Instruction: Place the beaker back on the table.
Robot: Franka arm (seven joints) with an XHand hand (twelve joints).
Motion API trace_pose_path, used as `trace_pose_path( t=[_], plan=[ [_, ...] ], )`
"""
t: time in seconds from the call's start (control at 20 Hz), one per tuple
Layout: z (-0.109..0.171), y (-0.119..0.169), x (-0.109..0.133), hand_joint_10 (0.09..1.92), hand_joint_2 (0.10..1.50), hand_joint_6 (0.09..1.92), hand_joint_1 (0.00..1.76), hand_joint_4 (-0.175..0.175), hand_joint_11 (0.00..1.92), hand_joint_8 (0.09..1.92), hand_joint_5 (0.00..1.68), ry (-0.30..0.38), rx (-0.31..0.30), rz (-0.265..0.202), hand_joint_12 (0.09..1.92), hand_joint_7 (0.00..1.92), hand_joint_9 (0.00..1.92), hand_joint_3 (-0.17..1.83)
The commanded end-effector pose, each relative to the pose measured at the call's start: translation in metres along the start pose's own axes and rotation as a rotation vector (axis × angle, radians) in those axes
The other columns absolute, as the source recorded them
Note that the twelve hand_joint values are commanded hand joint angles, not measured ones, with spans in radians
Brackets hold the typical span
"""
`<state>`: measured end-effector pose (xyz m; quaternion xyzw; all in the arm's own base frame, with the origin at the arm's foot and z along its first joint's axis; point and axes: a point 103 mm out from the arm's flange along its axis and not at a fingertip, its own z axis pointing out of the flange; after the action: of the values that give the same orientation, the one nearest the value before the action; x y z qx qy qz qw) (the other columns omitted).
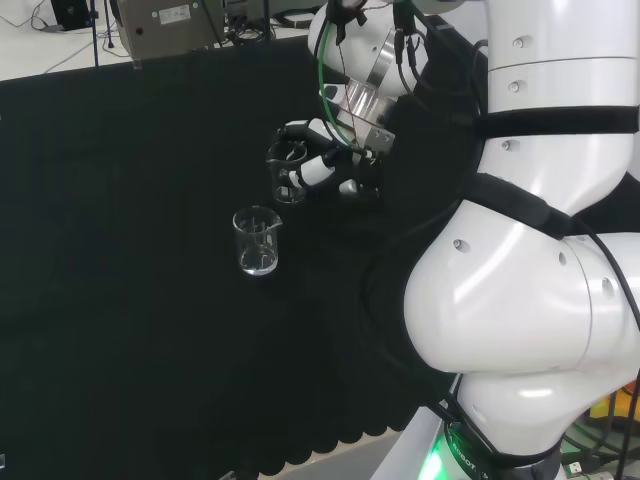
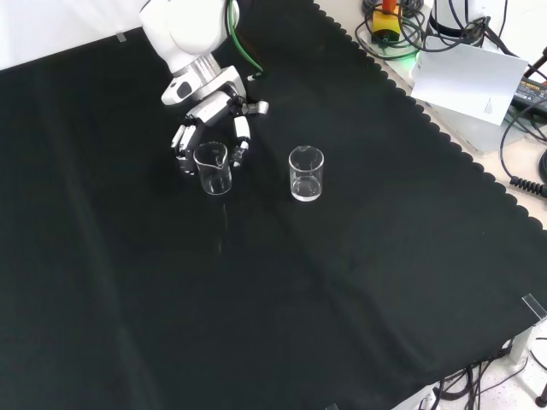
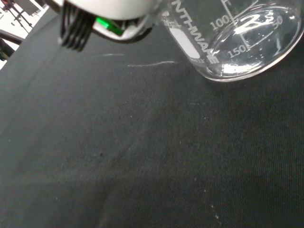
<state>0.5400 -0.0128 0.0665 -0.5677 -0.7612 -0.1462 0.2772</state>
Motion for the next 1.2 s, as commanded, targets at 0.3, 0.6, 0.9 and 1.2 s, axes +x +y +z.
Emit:
trace_pose_path(
  t=[0.3,0.6,0.9,1.2],
  plan=[
    [-0.04,-0.021,0.034,0.09,0.59,0.24,0.85,-0.01,0.07,0.65,0.37,-0.088,-0.033,0.011,1.4,0.24,0.61,0.55],
    [-0.088,-0.049,0.072,0.09,0.59,0.15,0.81,-0.011,0.01,0.64,0.34,-0.162,-0.107,0.046,1.44,0.19,0.56,0.52],
    [-0.124,-0.091,0.112,0.09,0.63,0.1,0.86,-0.014,0.06,0.65,0.36,-0.222,-0.149,0.101,1.48,0.21,0.6,0.54],
    [-0.14,-0.134,0.143,0.09,0.64,0.09,0.86,-0.016,0.08,0.65,0.37,-0.263,-0.168,0.139,1.49,0.22,0.61,0.56]
  ],
)
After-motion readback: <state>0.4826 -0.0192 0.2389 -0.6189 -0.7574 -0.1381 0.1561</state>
